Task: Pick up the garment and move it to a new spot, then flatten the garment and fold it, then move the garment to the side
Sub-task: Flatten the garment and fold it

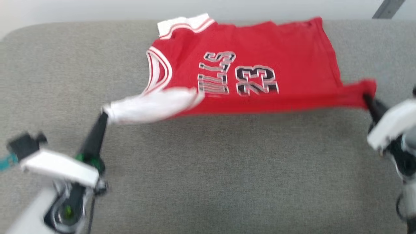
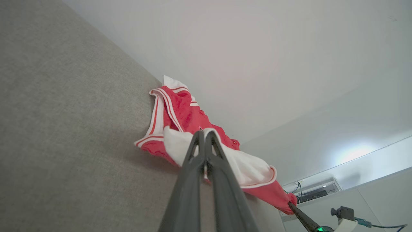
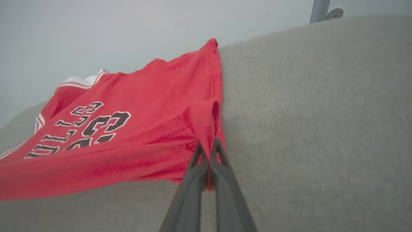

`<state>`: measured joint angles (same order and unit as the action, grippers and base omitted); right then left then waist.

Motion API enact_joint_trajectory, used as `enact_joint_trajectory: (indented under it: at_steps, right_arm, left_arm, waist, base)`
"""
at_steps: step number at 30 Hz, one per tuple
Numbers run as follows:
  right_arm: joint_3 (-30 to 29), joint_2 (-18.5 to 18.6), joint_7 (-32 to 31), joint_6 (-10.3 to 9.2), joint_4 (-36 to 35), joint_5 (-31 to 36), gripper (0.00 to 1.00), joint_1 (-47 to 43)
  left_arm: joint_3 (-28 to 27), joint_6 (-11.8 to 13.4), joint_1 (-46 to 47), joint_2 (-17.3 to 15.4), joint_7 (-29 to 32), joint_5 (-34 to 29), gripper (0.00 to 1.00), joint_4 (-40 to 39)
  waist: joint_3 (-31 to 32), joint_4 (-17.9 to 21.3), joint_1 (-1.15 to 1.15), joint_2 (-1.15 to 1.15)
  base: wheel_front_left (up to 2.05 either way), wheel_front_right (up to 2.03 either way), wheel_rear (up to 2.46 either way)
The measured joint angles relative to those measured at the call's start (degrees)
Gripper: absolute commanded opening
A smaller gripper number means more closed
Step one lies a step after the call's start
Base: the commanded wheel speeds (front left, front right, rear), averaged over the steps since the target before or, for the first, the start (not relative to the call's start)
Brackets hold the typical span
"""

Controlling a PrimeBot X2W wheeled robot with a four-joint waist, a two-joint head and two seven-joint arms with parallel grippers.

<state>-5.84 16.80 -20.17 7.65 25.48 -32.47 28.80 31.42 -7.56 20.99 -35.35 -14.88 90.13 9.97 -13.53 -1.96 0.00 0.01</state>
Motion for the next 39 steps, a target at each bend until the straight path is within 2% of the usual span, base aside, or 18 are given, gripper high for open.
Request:
enact_joint_trajectory:
  at_steps: [6,12,22,29,39]
  right_arm:
    - [-2.5,0.2,-5.0,0.00,-12.7,-3.1,0.00,-15.5]
    - [-6.3,-2.4,-10.1,0.00,-24.1,-4.5,0.00,-28.3]
    - [-11.7,-7.1,-16.2,-0.02,-35.1,-5.2,0.00,-37.8]
    - [-11.3,-8.5,-17.1,-0.15,-33.5,-3.9,0.00,-32.9]
    - [-6.2,-8.4,-11.9,-0.15,-19.1,-2.1,0.00,-17.4]
  left_arm:
    - [-3.6,0.0,-12.0,1.4,0.0,-3.4,0.00,-4.8]
    - [-7.4,0.0,-22.4,1.5,0.0,-5.1,0.00,-10.4]
    - [-10.1,0.0,-33.9,0.1,0.0,-7.7,0.00,-18.1]
    - [-8.2,0.0,-27.2,-0.1,0.3,-7.9,0.00,-17.2]
    - [-6.4,0.0,-12.9,0.4,3.1,-4.3,0.00,-8.7]
  waist:
    - [1.8,-0.9,0.00,0.00]
    - [2.6,-0.9,0.00,0.00]
    - [2.7,-0.2,0.00,0.00]
    - [2.6,0.5,0.00,0.00]
    - [-0.1,2.4,0.00,0.00]
  base:
    - [0.00,0.00,0.00]
    - [0.00,0.00,0.00]
    - [0.00,0.00,0.00]
    - [0.00,0.00,0.00]
    - [0.00,0.00,0.00]
